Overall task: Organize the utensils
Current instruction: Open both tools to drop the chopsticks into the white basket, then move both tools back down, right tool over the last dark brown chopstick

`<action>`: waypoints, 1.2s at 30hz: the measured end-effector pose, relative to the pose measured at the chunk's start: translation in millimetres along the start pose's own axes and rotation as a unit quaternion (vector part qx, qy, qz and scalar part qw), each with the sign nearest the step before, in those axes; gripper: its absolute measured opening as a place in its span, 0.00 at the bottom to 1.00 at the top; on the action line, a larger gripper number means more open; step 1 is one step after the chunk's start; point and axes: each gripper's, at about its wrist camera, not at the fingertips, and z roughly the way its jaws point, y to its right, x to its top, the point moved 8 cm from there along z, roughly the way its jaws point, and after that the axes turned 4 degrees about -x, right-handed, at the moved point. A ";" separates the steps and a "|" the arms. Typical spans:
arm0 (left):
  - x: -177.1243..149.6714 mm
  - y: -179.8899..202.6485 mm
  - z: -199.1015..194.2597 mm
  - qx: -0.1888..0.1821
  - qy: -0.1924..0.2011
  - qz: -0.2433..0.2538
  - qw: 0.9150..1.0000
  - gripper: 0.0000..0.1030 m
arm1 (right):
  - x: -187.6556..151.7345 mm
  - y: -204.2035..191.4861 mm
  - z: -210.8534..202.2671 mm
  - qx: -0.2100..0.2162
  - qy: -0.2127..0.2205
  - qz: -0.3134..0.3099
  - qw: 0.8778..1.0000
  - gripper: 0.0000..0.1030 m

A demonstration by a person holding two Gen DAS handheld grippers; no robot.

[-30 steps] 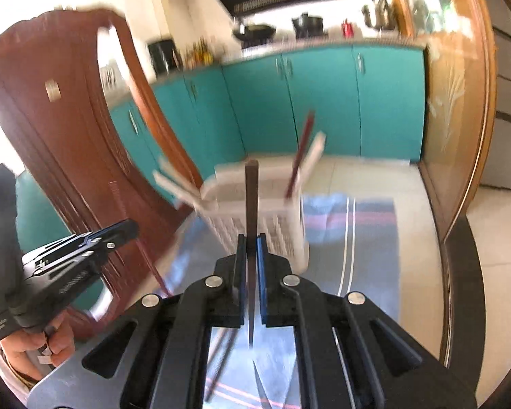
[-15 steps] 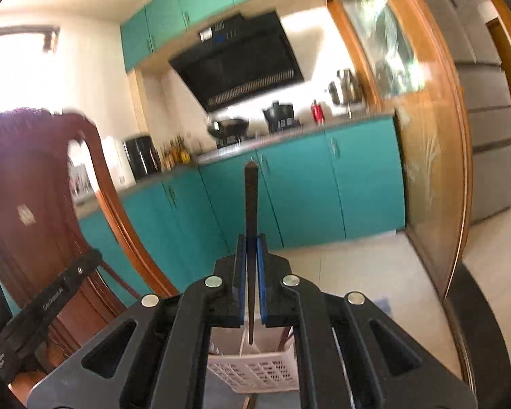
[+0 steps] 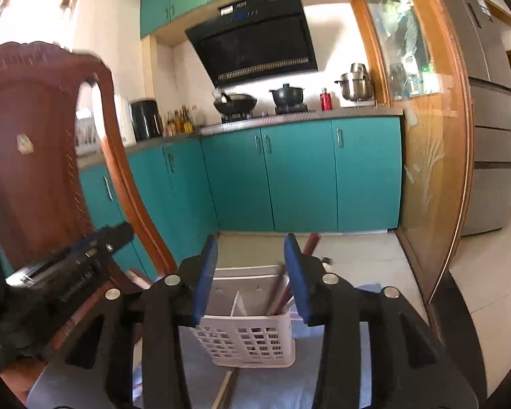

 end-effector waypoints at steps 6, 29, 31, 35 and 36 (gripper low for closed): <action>-14.3 -23.9 -25.5 0.040 -0.007 -0.001 0.999 0.31 | -32.7 -12.4 -26.8 0.057 -0.061 -0.003 0.997 0.39; -129.4 -56.5 9.1 0.069 -0.201 -0.031 0.977 0.44 | -260.9 -39.6 85.4 -0.026 -0.393 -0.138 0.909 0.39; -141.8 -60.8 9.2 0.073 -0.219 -0.048 0.972 0.44 | -261.4 -40.1 85.6 -0.028 -0.390 -0.135 0.910 0.37; -165.2 -65.4 9.4 0.074 -0.259 -0.065 0.961 0.44 | -259.2 -31.9 84.4 -0.036 -0.392 -0.102 0.914 0.08; -167.8 -65.5 10.1 0.074 -0.263 -0.062 0.960 0.45 | -257.1 -26.9 85.9 -0.035 -0.395 -0.089 0.914 0.07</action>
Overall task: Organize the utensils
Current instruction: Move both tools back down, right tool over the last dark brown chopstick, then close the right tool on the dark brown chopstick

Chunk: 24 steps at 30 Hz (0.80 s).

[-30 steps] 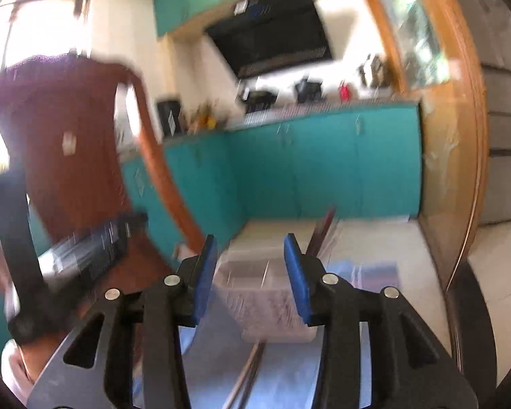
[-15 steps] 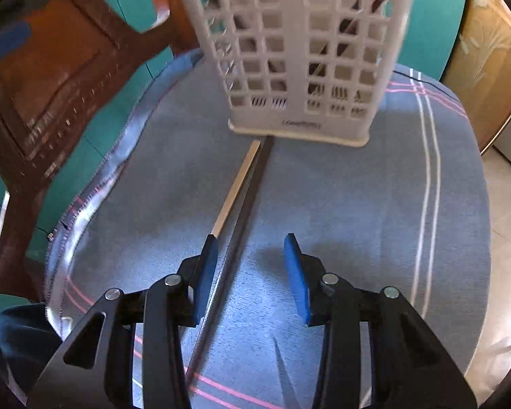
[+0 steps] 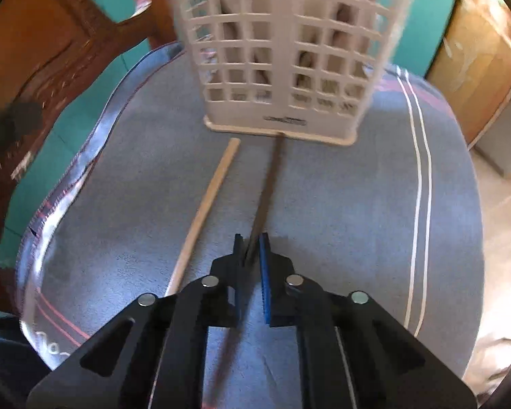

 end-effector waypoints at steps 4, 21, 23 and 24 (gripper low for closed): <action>-3.6 0.8 6.1 0.003 -0.012 0.006 1.000 0.48 | -3.7 26.6 -10.7 0.007 -0.001 0.060 0.998 0.06; -12.6 21.1 12.5 0.000 -0.023 0.043 0.999 0.55 | -40.2 75.5 -30.9 0.012 0.012 0.126 0.992 0.22; -14.5 25.0 12.9 0.001 -0.022 0.052 0.998 0.57 | -39.2 73.5 -26.1 0.007 0.009 0.118 0.993 0.27; -15.1 26.4 12.8 0.001 -0.022 0.054 0.998 0.57 | -39.7 72.5 -23.5 0.006 0.009 0.114 0.993 0.28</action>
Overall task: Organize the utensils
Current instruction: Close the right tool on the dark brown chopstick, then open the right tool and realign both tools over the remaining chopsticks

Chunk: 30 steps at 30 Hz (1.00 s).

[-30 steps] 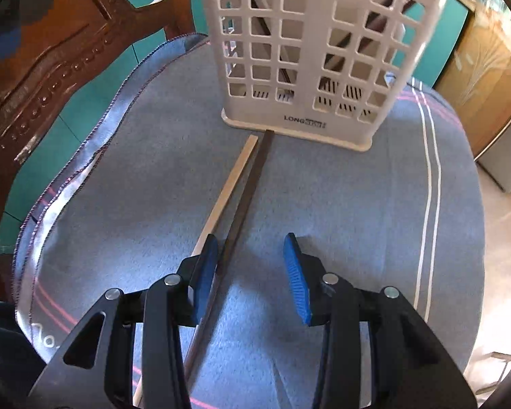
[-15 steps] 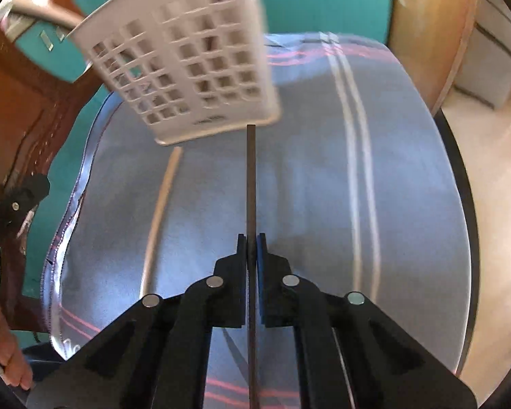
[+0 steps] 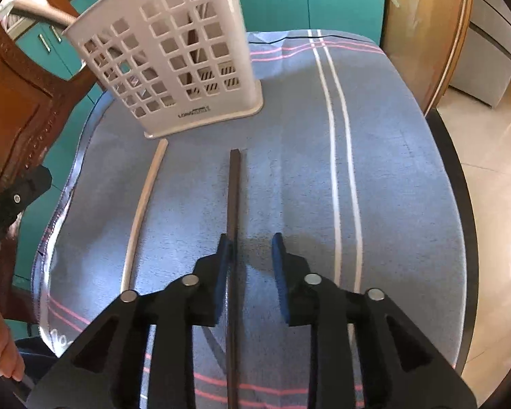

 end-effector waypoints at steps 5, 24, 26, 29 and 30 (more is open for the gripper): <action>-2.3 4.5 1.9 0.003 -0.004 0.009 1.000 0.61 | 2.9 -7.2 7.9 -0.016 0.011 -0.021 1.000 0.29; -17.6 22.4 26.2 0.017 -0.034 0.051 0.998 0.68 | 21.9 -20.6 24.1 -0.048 0.066 -0.069 0.994 0.26; -19.6 25.3 30.2 0.019 -0.038 0.056 0.998 0.69 | 24.9 -19.1 25.9 -0.050 0.067 -0.066 0.994 0.09; -23.6 28.8 37.5 0.022 -0.044 0.064 0.997 0.70 | 29.4 -9.7 26.9 -0.024 0.063 -0.029 0.997 0.08; -25.1 29.6 40.4 0.023 -0.047 0.066 0.996 0.70 | 31.2 -6.3 26.9 -0.019 0.065 -0.020 0.998 0.08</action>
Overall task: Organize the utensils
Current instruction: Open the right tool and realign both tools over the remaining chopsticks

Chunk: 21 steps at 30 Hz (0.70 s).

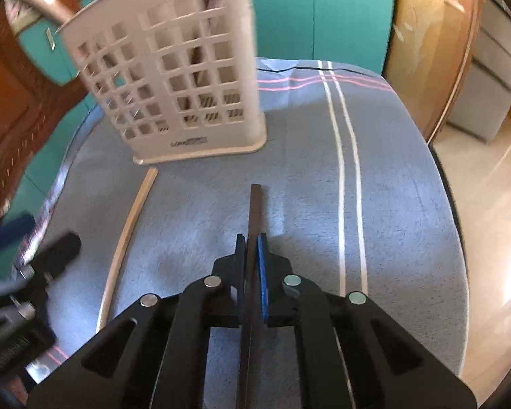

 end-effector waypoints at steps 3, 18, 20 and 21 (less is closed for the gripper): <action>-2.3 5.2 9.7 0.004 -0.012 0.010 1.000 0.70 | 3.3 10.2 -0.3 0.020 -0.004 0.029 0.999 0.09; 6.6 23.9 49.7 -0.005 -0.028 0.020 0.999 0.74 | 10.7 41.4 -7.5 0.015 -0.008 0.073 0.997 0.29; 7.3 24.7 53.6 -0.005 -0.028 0.017 0.999 0.74 | 9.3 38.5 -4.9 0.012 -0.011 0.067 0.998 0.29; 9.7 24.4 55.1 -0.008 -0.028 0.016 0.999 0.74 | 8.4 36.3 -3.8 0.012 -0.013 0.061 0.998 0.29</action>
